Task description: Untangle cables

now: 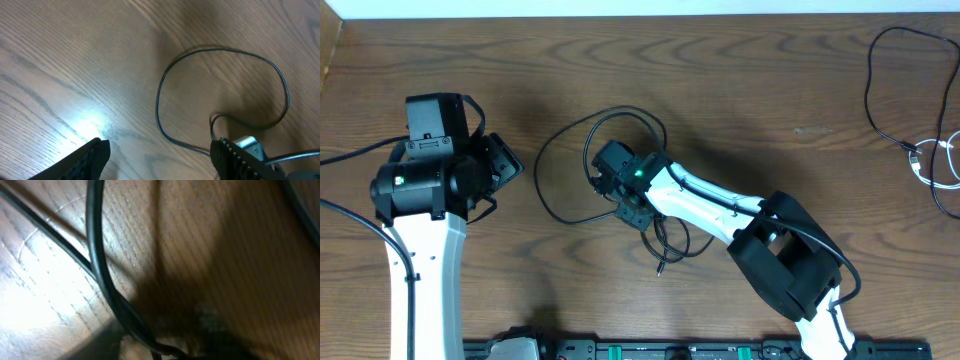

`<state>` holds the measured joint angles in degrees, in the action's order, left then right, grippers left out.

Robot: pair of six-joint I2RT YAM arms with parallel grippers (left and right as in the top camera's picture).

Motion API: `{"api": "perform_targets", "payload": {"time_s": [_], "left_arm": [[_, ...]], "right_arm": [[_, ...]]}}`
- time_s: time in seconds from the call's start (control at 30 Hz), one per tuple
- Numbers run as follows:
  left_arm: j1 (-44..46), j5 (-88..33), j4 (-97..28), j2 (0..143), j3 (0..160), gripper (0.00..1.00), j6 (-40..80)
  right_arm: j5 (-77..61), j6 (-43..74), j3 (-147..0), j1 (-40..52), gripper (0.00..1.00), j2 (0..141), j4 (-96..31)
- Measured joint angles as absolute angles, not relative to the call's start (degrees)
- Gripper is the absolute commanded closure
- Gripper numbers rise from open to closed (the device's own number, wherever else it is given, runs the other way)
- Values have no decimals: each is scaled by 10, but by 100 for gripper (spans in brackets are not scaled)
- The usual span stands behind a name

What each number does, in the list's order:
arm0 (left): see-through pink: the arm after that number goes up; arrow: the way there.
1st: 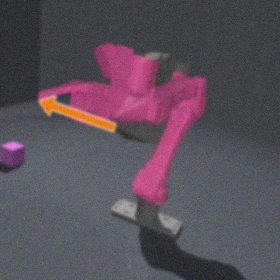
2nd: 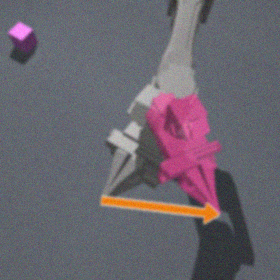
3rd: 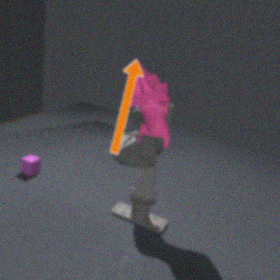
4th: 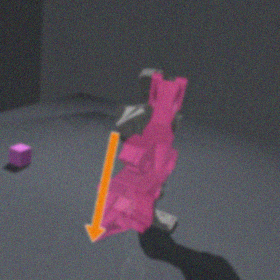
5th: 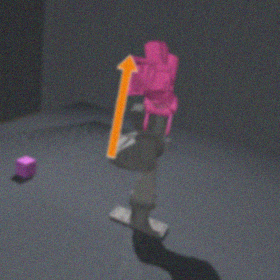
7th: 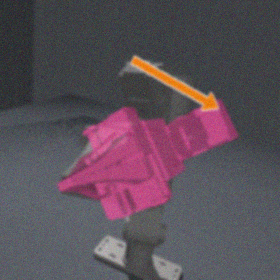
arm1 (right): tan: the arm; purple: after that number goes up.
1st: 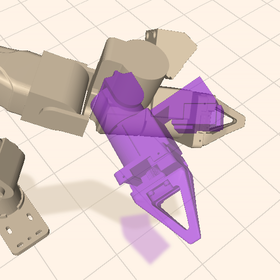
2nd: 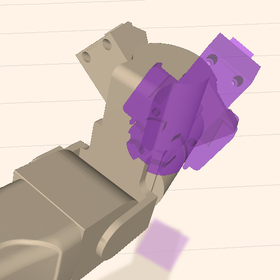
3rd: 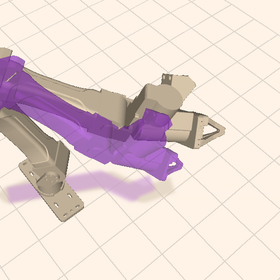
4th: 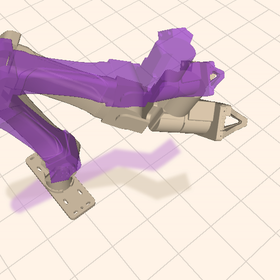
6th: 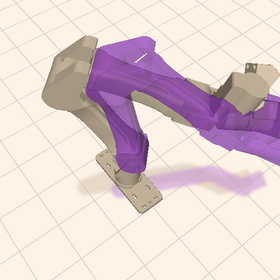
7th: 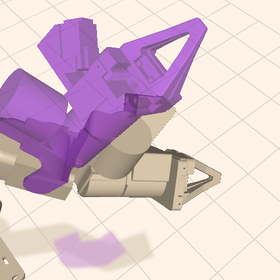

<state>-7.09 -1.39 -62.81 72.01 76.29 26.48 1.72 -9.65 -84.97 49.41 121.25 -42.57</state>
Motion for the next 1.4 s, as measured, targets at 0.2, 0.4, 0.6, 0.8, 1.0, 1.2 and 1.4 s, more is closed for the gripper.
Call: {"api": "perform_targets", "payload": {"time_s": [0.2,0.4,0.6,0.8,1.0,1.2,1.4], "left_arm": [[-71,-14,-627,720,763,30,265],[-71,-14,-627,720,763,30,261],[-71,-14,-626,720,763,30,258],[-71,-14,-627,720,763,30,256],[-71,-14,-626,720,763,30,256],[-71,-14,-626,720,763,24,256],[-71,-14,-629,720,763,1,255]], "right_arm": [[20,-84,-920,458,99,1213,-528],[20,-64,-1157,282,99,1190,-654],[26,-55,-1324,16,99,1168,-694],[12,-33,-1330,-204,99,1167,-687],[3,-13,-1287,-322,14,1165,-605],[-86,-2,-1244,-351,1,1164,-613],[-137,0,-1242,-303,1,1083,-686]]}}
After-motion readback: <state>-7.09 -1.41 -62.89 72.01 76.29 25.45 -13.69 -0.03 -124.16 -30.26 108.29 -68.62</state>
